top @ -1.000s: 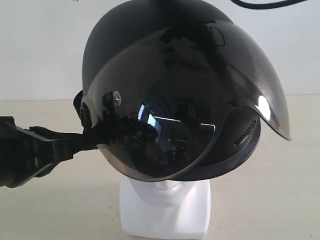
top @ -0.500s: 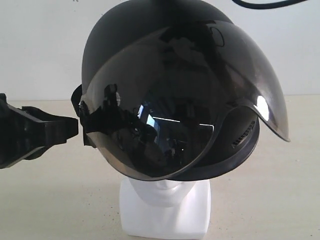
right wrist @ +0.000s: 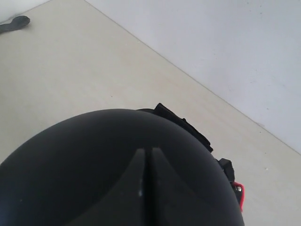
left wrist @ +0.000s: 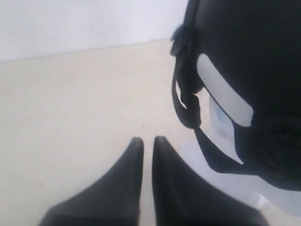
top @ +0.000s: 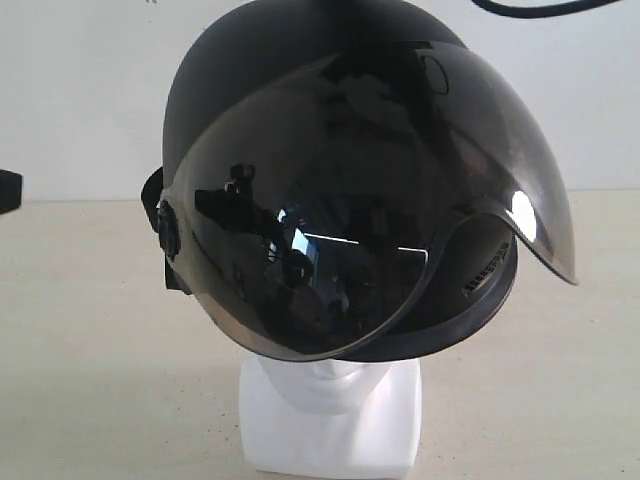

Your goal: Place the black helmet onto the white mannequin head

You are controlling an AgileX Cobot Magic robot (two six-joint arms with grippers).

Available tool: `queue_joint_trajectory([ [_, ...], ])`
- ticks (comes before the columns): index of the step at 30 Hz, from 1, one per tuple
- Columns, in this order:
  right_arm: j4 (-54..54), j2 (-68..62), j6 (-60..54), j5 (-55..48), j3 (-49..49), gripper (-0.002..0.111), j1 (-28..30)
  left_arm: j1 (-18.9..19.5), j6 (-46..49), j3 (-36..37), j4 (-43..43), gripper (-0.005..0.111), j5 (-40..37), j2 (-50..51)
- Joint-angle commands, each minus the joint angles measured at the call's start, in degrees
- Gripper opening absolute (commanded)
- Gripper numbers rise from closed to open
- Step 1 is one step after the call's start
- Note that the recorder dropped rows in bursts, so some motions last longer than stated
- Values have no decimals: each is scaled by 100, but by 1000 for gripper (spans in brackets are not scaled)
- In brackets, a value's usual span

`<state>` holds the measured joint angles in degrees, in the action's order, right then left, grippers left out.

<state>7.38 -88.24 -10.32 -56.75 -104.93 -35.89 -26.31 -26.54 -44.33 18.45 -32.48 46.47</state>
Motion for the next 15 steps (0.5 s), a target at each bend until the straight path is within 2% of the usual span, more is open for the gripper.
queue_joint_trajectory([
  [1, -347, 226, 103, -13, 26, 0, -3, 51, -90, -111, 155, 8, 17, -337],
  [5, -1336, 474, 665, -13, 26, 0, -3, 51, -90, -110, 113, 4, 155, -379],
  [11, -2117, 888, 983, -90, 26, 0, 8, 51, -90, -110, -225, 4, 572, -308],
  [13, -2400, 1063, 1143, -276, 26, 0, 210, 51, -79, -110, -262, 4, 726, -308],
  [15, -2410, 1239, 1152, -562, 26, 0, 665, 51, -39, -110, -295, 4, 736, -319],
])
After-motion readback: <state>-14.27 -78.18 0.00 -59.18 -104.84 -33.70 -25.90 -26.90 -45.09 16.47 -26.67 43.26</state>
